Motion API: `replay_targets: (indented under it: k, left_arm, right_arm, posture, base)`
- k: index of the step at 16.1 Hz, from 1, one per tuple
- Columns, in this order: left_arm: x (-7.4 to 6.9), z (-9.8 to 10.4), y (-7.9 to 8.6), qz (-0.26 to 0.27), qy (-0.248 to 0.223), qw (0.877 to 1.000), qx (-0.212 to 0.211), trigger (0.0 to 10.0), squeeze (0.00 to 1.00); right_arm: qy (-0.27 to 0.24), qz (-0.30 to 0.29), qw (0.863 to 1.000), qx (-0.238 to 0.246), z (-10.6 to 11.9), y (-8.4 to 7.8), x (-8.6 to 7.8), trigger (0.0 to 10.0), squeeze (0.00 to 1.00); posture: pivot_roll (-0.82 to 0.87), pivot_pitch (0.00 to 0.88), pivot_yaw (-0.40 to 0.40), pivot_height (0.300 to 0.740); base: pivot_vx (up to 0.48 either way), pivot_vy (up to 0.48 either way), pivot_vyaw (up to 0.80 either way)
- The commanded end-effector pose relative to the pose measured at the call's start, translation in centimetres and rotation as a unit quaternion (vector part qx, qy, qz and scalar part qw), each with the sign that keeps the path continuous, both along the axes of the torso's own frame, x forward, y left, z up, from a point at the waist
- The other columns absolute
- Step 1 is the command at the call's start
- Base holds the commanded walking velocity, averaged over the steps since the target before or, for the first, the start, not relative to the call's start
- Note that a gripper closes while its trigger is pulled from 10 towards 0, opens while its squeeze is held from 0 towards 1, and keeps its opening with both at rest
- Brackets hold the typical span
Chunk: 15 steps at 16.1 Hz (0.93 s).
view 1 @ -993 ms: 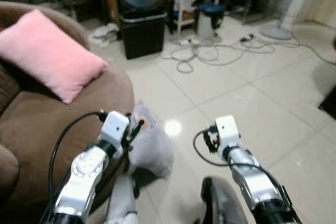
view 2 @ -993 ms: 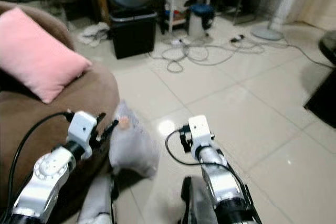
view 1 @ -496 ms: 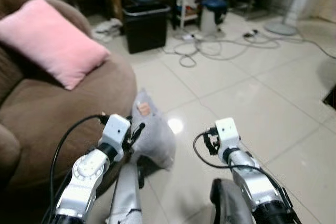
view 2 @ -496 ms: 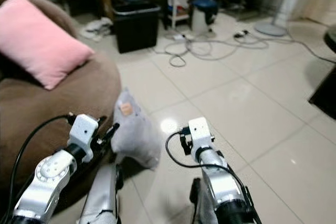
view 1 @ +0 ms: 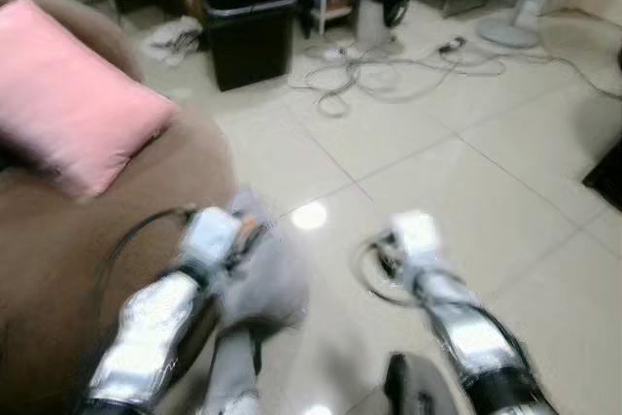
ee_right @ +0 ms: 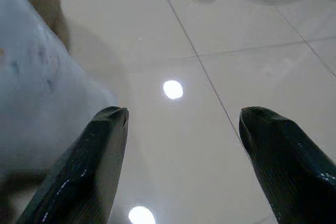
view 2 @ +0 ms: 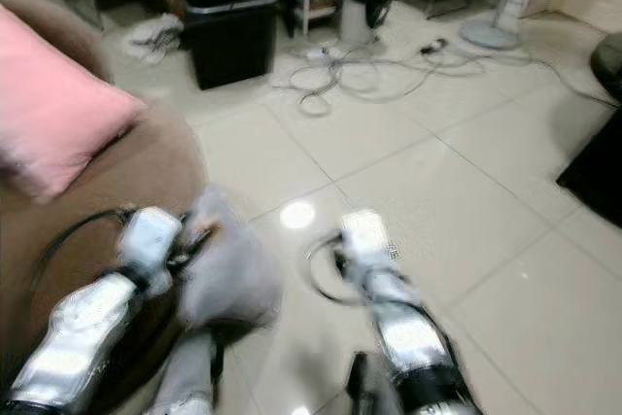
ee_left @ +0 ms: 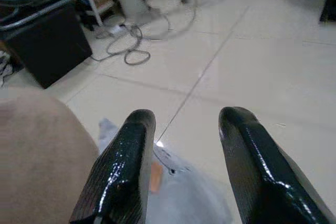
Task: Move the pillow to the sofa from floor
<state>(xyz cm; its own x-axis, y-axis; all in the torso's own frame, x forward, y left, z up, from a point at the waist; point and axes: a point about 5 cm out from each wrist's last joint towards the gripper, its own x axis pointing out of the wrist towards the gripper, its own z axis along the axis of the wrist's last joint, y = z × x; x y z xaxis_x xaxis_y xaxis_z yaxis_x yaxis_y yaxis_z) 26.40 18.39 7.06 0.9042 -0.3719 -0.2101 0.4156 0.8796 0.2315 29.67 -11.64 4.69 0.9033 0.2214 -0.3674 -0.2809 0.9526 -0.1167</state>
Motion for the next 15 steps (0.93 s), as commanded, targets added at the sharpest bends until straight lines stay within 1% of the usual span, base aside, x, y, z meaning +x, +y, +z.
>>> replay_targets:
  k: [1,3,6,9,10,11,12,13,14,15]
  left_arm:
    - [0.4,0.3,-1.6,-0.018,-0.008,1.0,-0.003,10.0,0.0]
    - [0.3,0.2,-1.6,-0.019,-0.005,1.0,-0.001,10.0,0.0]
    - [0.2,0.0,-1.6,-0.021,0.002,1.0,0.002,10.0,0.0]
    - [0.2,-0.3,-1.5,-0.02,0.012,1.0,0.013,10.0,0.0]
    - [0.2,-0.8,-1.3,-0.015,0.025,0.999,0.025,10.0,0.0]
    - [0.1,-1.6,-0.9,-0.005,0.05,0.998,0.044,10.0,0.0]
    - [0.1,-2.3,-0.6,0.004,0.07,0.997,0.045,10.0,0.0]
    - [0.1,-3.7,0.3,0.041,0.112,0.993,0.019,10.0,0.0]
    - [0.3,-4.6,1.2,0.07,0.136,0.988,0.002,10.0,0.0]
    - [0.5,-5.3,1.6,0.091,0.154,0.984,-0.018,10.0,0.16]
  right_arm:
    - [0.027,-0.018,0.999,-0.03,-1.4,-2.3,-0.8,10.0,0.0]
    - [0.027,-0.007,0.999,-0.036,-1.4,-2.3,-0.7,10.0,0.0]
    - [0.03,0.004,0.999,-0.04,-1.6,-1.9,-0.9,10.0,0.0]
    - [0.035,-0.003,0.999,-0.029,-1.7,-1.8,-1.0,10.0,0.0]
    - [0.037,0.006,0.999,-0.029,-1.7,-1.6,-1.1,10.0,0.0]
    - [0.041,0.02,0.999,-0.029,-1.7,-1.4,-1.1,10.0,0.0]
    - [0.041,0.029,0.998,-0.031,-1.7,-1.2,-1.1,10.0,0.0]
    - [0.044,0.055,0.997,-0.035,-1.7,-0.8,-1.1,10.0,0.0]
    - [0.045,0.072,0.996,-0.038,-1.8,-0.5,-1.0,10.0,0.0]
    - [0.047,0.084,0.995,-0.04,-1.9,-0.2,-1.0,10.0,0.0]
  posture:
    - [0.14,0.0,-0.026,0.52]
    - [0.14,0.0,-0.029,0.52]
    - [0.14,0.0,-0.028,0.52]
    - [0.14,0.0,-0.026,0.52]
    - [0.14,0.0,-0.025,0.52]
    - [0.14,0.0,-0.023,0.52]
    - [0.14,0.0,-0.022,0.52]
    - [0.14,0.0,-0.02,0.52]
    - [0.13,0.0,-0.021,0.52]
    - [0.13,0.0,-0.021,0.52]
  base:
    - [0.0,0.0,0.0]
    - [0.0,0.0,0.0]
    - [0.0,0.0,0.62]
    - [0.0,0.0,0.0]
    - [0.0,0.0,0.0]
    - [0.0,0.0,0.0]
    - [0.0,0.0,0.0]
    - [0.0,0.0,0.0]
    - [0.0,0.0,0.0]
    - [0.0,0.0,0.0]
